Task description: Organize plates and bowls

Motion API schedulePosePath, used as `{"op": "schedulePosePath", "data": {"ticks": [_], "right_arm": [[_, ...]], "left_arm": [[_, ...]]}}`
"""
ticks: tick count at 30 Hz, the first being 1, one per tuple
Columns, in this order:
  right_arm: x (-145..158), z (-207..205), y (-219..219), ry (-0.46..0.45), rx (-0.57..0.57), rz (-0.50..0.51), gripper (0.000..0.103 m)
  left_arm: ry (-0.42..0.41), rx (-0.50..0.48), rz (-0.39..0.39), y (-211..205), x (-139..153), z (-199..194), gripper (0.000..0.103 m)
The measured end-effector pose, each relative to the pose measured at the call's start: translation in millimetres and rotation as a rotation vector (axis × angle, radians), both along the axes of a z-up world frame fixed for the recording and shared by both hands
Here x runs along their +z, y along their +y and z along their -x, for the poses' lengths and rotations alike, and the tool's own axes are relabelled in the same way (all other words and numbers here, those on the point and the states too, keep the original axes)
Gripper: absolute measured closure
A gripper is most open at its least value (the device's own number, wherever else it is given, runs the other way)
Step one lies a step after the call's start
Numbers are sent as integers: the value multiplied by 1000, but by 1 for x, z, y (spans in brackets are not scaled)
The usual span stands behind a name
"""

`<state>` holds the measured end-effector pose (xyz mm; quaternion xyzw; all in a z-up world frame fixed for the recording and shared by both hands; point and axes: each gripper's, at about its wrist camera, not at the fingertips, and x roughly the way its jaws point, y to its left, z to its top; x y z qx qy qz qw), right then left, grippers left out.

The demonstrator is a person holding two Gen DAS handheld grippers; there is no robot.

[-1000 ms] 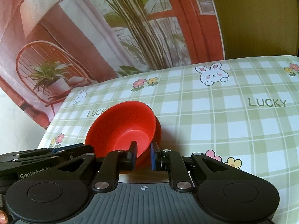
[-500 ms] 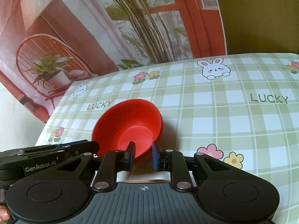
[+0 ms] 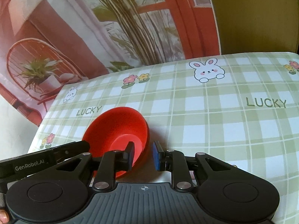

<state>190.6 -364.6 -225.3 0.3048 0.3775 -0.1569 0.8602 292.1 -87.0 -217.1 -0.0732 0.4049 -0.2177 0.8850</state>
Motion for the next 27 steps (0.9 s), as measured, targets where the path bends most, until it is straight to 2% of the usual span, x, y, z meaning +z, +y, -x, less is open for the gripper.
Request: {"op": "schedulePosePath", "data": {"ticks": [9,14,18,27], "right_arm": [[-13,-12,-4,15,-5,-39,82],[-12,-12,2,8,0,-43,84],[-8,-10,5,-1,-5,-36,87],[21,4,11,-72,-30,-27,87]], "left_arm": [[-7,-3,8,-4,-12,-9,71],[-6,16,-4,-1,-15,-7,90],[5,41,5,4,-13,-6,92],[-42,48,5,6,20,10,92]]}}
